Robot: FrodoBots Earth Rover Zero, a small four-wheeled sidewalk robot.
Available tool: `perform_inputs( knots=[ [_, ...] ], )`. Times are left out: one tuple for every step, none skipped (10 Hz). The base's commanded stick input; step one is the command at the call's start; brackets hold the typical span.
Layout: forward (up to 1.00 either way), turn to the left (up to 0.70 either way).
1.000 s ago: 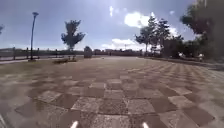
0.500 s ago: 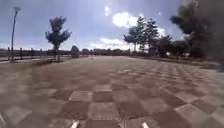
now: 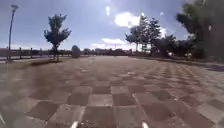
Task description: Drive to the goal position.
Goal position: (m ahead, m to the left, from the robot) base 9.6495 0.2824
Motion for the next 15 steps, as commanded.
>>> perform_inputs(
  knots=[
    [1.00,0.00],
    [1.00,0.00],
    [1.00,0.00],
    [1.00,0.00],
    [1.00,0.00],
    [1.00,0.00],
    [1.00,0.00],
    [1.00,0.00],
    [1.00,0.00],
    [1.00,0.00],
    [1.00,0.00],
    [1.00,0.00],
    [1.00,0.00],
    [1.00,0.00],
    [1.00,0.00]
  ],
)
